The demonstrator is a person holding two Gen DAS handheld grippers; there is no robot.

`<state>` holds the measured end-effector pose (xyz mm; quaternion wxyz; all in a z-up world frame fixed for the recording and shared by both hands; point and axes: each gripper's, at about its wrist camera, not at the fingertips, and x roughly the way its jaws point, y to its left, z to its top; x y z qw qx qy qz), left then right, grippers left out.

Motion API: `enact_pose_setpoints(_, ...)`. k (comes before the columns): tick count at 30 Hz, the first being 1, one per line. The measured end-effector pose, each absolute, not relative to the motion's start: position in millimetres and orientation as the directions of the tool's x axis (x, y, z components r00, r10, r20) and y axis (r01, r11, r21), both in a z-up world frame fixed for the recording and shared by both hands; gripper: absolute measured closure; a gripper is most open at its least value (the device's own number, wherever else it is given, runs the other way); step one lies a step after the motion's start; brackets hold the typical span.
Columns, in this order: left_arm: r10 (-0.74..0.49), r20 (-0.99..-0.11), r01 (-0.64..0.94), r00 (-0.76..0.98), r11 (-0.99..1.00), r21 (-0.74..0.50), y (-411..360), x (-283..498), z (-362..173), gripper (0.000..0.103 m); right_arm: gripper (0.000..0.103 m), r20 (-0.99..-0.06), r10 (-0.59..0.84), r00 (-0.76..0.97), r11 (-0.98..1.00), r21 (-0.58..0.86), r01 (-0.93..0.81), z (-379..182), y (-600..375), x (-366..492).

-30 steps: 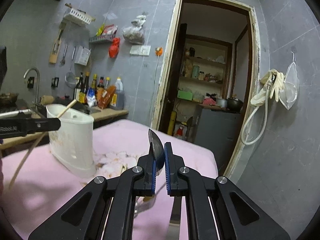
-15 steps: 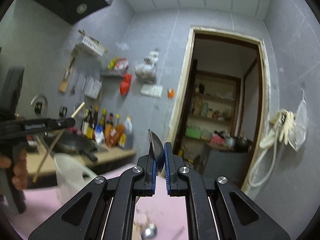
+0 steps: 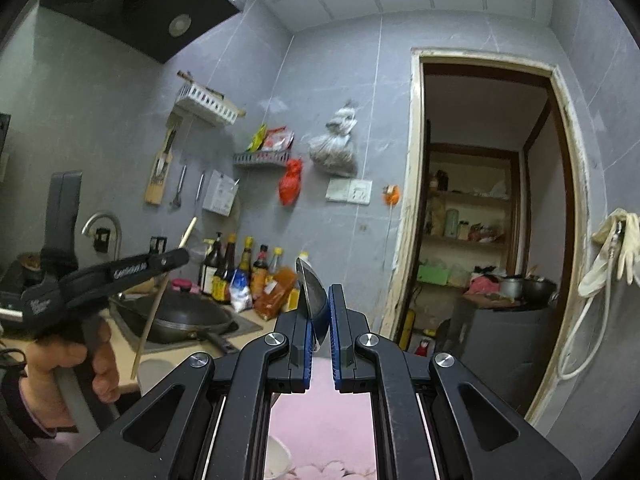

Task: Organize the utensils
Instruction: 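Drop the chopstick into the white basket with the left tool while the right tool drops the spoon in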

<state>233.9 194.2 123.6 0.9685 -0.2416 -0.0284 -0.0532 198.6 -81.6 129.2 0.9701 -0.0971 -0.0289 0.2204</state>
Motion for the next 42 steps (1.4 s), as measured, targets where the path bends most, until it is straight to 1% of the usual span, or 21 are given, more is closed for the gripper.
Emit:
enact_pose_setpoints(6,-0.046,0.067,0.073,0.997,0.866,-0.495,196.4,241.5,111.3,0.100,0.098,-0.053,0.445,0.894,0.874,-0.193,-0.447,107.6,-73.7,210.3)
enact_pose_setpoints(12,0.031,0.056,-0.002,0.998,0.887,-0.463,185.7,240.9,99.8,0.100,0.098,-0.094,0.461,0.883,0.861,-0.195,-0.470,93.6,-67.2,212.9)
enact_pose_setpoints(16,0.055,0.047,-0.028,0.997,0.892,-0.452,180.6,239.4,92.3,0.100,0.098,-0.120,0.467,0.876,0.851,-0.206,-0.482,87.6,-62.3,215.2)
enact_pose_setpoints(20,0.036,0.027,-0.022,0.999,0.906,-0.423,172.1,235.1,85.0,0.100,0.097,-0.149,0.467,0.872,0.847,-0.208,-0.489,81.7,-58.8,218.0)
enact_pose_setpoints(22,0.014,0.005,-0.011,1.000,0.913,-0.408,168.0,231.5,81.3,0.100,0.097,-0.181,0.472,0.863,0.841,-0.199,-0.503,78.5,-57.5,221.7)
enact_pose_setpoints(23,0.003,-0.006,-0.005,1.000,0.915,-0.403,167.0,230.6,80.5,0.100,0.095,-0.193,0.477,0.858,0.839,-0.191,-0.510,77.1,-57.6,223.2)
enact_pose_setpoints(26,-0.049,-0.074,0.018,0.996,0.929,-0.370,160.7,226.5,76.6,0.100,0.084,-0.212,0.490,0.846,0.833,-0.172,-0.526,76.3,-59.0,225.0)
enact_pose_setpoints(30,-0.111,-0.148,0.052,0.983,0.934,-0.353,155.3,224.0,73.5,0.098,0.082,-0.201,0.503,0.841,0.833,-0.145,-0.533,84.1,-64.5,222.5)
enact_pose_setpoints(33,-0.134,-0.191,0.064,0.972,0.941,-0.332,149.0,219.4,75.4,0.092,0.076,-0.190,0.501,0.844,0.839,-0.131,-0.528,90.4,-70.7,218.9)
enact_pose_setpoints(34,-0.142,-0.198,0.073,0.970,0.945,-0.320,145.4,217.0,77.3,0.087,0.075,-0.186,0.496,0.848,0.844,-0.128,-0.522,93.0,-73.9,217.2)
enact_pose_setpoints(35,-0.145,-0.202,0.077,0.969,0.948,-0.310,142.6,214.6,78.7,0.080,0.069,-0.184,0.492,0.851,0.846,-0.126,-0.517,94.2,-76.3,216.2)
enact_pose_setpoints(36,-0.147,-0.205,0.081,0.968,0.951,-0.299,139.3,211.7,81.1,0.077,0.060,-0.180,0.485,0.855,0.852,-0.121,-0.509,96.8,-80.9,214.6)
enact_pose_setpoints(37,-0.151,-0.200,0.088,0.968,0.952,-0.293,135.7,207.8,83.6,0.074,0.056,-0.174,0.477,0.862,0.859,-0.115,-0.499,99.3,-86.3,212.6)
enact_pose_setpoints(39,-0.157,-0.197,0.097,0.968,0.955,-0.282,129.7,201.2,87.6,0.071,0.044,-0.160,0.459,0.874,0.872,-0.108,-0.478,103.0,-95.9,208.8)
enact_pose_setpoints(40,-0.157,-0.198,0.099,0.967,0.957,-0.274,126.2,198.5,89.6,0.067,0.041,-0.154,0.446,0.882,0.879,-0.109,-0.464,105.2,-101.9,206.0)
enact_pose_setpoints(41,-0.156,-0.199,0.101,0.967,0.959,-0.264,120.3,194.4,91.5,0.060,0.034,-0.150,0.437,0.887,0.884,-0.110,-0.455,106.5,-105.5,204.6)
enact_pose_setpoints(42,-0.157,-0.198,0.102,0.968,0.960,-0.260,117.5,191.7,93.3,0.056,0.028,-0.141,0.422,0.896,0.892,-0.114,-0.438,108.7,-111.9,200.9)
